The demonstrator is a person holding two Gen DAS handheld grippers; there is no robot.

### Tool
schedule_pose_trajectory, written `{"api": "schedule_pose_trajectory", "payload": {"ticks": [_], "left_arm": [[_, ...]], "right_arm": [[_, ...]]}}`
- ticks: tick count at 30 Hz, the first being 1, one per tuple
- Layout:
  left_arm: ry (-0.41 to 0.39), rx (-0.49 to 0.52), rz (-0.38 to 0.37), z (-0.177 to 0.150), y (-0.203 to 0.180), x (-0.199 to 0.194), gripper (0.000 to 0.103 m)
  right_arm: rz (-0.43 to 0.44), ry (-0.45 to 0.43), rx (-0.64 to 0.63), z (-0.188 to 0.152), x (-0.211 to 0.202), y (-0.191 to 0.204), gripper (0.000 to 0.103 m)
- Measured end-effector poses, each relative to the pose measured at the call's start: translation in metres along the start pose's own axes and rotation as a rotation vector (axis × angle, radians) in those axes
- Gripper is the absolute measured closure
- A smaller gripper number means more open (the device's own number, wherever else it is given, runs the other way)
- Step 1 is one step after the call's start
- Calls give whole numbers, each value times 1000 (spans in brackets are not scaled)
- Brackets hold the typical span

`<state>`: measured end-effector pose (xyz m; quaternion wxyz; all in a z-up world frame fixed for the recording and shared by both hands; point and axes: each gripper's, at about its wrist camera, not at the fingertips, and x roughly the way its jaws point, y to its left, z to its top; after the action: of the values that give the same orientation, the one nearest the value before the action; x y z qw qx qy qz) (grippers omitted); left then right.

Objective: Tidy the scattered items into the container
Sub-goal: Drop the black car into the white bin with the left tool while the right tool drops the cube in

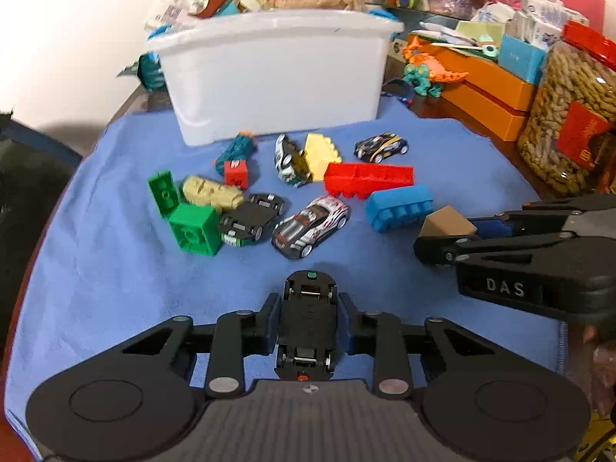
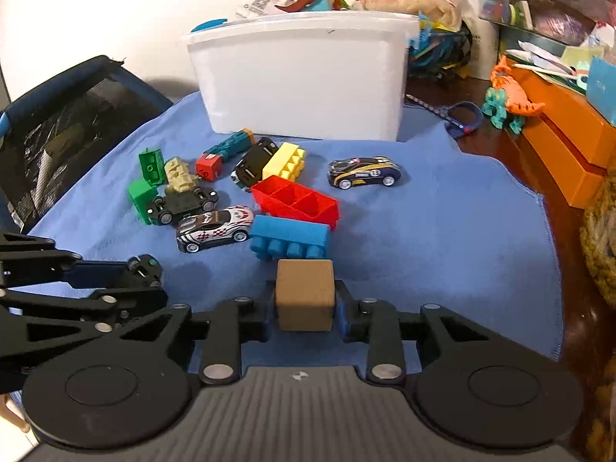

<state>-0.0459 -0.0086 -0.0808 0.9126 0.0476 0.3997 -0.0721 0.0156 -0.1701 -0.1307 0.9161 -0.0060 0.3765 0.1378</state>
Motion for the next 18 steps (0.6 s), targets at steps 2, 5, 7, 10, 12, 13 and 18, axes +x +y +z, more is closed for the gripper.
{"api": "schedule_pose_trajectory", "payload": {"ticks": [2, 5, 7, 10, 12, 13, 18], "left_arm": [[-25, -12, -1, 11, 2, -11, 69], [-62, -36, 10, 36, 9, -25, 69], [-80, -23, 28, 56, 13, -28, 69], [-115, 39, 97, 98, 20, -24, 69], [-142, 49, 118, 126, 29, -22, 69], [-155, 53, 128, 143, 35, -20, 69], [-220, 84, 141, 215, 51, -5, 69]], "right_arm": [[5, -17, -1, 4, -8, -2, 70], [7, -65, -9, 15, -24, -2, 70], [11, -105, 4, 31, -34, -4, 70], [10, -169, 15, 65, -42, -6, 70], [5, -212, 13, 88, -44, -5, 70], [-1, -243, 15, 104, -44, -4, 70], [-34, -322, 29, 170, -33, -5, 70]]}}
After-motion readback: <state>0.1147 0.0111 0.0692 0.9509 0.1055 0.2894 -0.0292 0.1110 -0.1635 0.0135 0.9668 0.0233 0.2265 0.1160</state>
